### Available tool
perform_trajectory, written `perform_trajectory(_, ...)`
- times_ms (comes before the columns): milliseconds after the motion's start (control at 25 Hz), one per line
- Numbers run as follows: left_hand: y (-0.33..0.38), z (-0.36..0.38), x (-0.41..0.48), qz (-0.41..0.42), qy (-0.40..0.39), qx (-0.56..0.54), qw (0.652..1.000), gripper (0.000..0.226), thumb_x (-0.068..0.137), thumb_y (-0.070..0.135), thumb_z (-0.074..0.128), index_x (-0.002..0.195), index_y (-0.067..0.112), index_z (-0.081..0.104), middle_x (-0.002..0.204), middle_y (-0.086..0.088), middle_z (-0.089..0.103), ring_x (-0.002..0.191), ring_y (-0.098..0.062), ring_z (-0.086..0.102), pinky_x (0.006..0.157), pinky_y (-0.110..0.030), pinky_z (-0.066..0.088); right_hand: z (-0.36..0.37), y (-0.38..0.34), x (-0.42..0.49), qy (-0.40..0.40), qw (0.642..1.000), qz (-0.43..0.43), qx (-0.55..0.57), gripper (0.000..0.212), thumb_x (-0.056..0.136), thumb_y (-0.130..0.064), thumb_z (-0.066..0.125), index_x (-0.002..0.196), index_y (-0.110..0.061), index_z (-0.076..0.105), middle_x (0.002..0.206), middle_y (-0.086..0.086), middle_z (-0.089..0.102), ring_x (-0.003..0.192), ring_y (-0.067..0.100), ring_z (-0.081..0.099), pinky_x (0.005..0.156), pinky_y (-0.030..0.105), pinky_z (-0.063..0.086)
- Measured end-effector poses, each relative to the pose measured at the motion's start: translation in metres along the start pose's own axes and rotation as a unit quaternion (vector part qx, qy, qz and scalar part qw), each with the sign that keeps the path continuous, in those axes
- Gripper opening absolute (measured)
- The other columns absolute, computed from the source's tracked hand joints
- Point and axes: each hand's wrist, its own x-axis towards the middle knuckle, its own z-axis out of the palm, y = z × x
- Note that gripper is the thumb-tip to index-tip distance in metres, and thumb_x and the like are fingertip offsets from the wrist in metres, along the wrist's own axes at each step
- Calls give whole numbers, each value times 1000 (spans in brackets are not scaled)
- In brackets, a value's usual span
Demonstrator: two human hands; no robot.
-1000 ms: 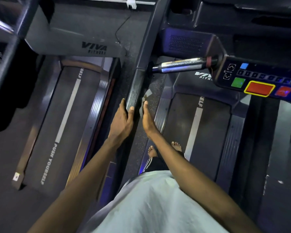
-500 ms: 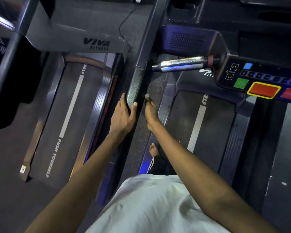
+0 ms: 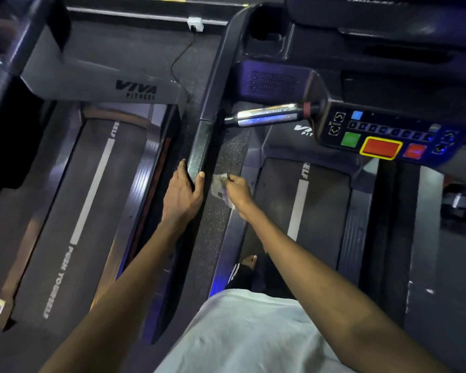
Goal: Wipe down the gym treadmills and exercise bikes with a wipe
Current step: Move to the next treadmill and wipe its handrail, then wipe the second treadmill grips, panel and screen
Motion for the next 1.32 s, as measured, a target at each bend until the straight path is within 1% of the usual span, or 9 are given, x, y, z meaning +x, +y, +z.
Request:
perform_trajectory(160, -7, -4, 5, -20, -22, -67, 997, 74, 98, 57, 38, 152, 8, 25, 151, -16, 39, 138, -29, 38, 114, -41, 33, -31, 6, -3, 33, 999, -13, 15, 38, 84, -51, 57, 79, -17, 72, 76, 8, 64, 71, 24, 62, 63, 41, 48)
perform_trajectory(360, 7, -18, 14, 65, 5, -140, 988, 62, 98, 41, 46, 148, 5, 36, 149, -17, 40, 138, -28, 35, 117, -42, 28, -75, -34, -59, 70, 996, -48, 19, 25, 103, -17, 47, 109, 4, 60, 76, 15, 52, 53, 15, 50, 40, 21, 41)
perform_trajectory(480, 39, -27, 28, 153, -8, -141, 978, 58, 94, 38, 49, 143, 6, 45, 147, -16, 44, 138, -28, 37, 117, -41, 26, -114, -40, -81, 128, 988, -79, -19, 29, 93, -36, 58, 89, -8, 66, 77, 13, 61, 65, 22, 56, 59, 42, 55)
perform_trajectory(560, 65, -30, 41, 206, -46, -143, 967, 55, 92, 37, 51, 139, 8, 52, 145, -13, 48, 136, -27, 42, 116, -36, 29, -143, -47, -100, 172, 980, -93, -33, 31, 88, -42, 59, 75, -13, 61, 65, 7, 58, 58, 19, 53, 58, 39, 49)
perform_trajectory(760, 148, -31, 53, 307, -123, -169, 929, 38, 97, 20, 59, 134, 14, 58, 141, -3, 53, 130, -17, 49, 102, -14, 31, -240, -60, -159, 308, 939, -124, -87, 32, 84, -47, 63, 83, -16, 68, 75, 4, 69, 70, 23, 65, 74, 45, 55)
perform_trajectory(840, 195, -30, 48, 333, -151, -175, 914, 36, 98, 18, 57, 134, 14, 58, 133, 5, 55, 120, -9, 51, 96, -7, 32, -277, -69, -195, 360, 920, -126, -89, 23, 91, -29, 64, 99, -8, 68, 86, 11, 69, 74, 23, 62, 72, 44, 54)
perform_trajectory(960, 267, -20, 38, 396, -183, -157, 886, 38, 98, 23, 58, 136, 20, 56, 126, 0, 62, 107, -15, 59, 91, -22, 41, -329, -77, -253, 442, 883, -122, -104, 19, 94, -16, 59, 104, 0, 63, 91, 9, 63, 82, 22, 60, 74, 32, 46)
perform_trajectory(1160, 381, 5, 12, 504, -226, -146, 820, 39, 99, 22, 57, 137, 17, 56, 136, -3, 58, 125, -16, 53, 100, -19, 35, -411, -73, -322, 535, 835, -92, -89, 10, 91, -20, 60, 88, -11, 64, 89, 12, 66, 88, 32, 68, 82, 45, 56)
perform_trajectory(1320, 458, 28, -14, 555, -243, -138, 783, 38, 97, 24, 58, 136, 18, 57, 133, -1, 60, 123, -14, 54, 97, -16, 34, -468, -63, -366, 584, 804, -63, -91, 35, 91, -28, 58, 113, -2, 63, 112, 17, 66, 105, 31, 64, 79, 28, 41)
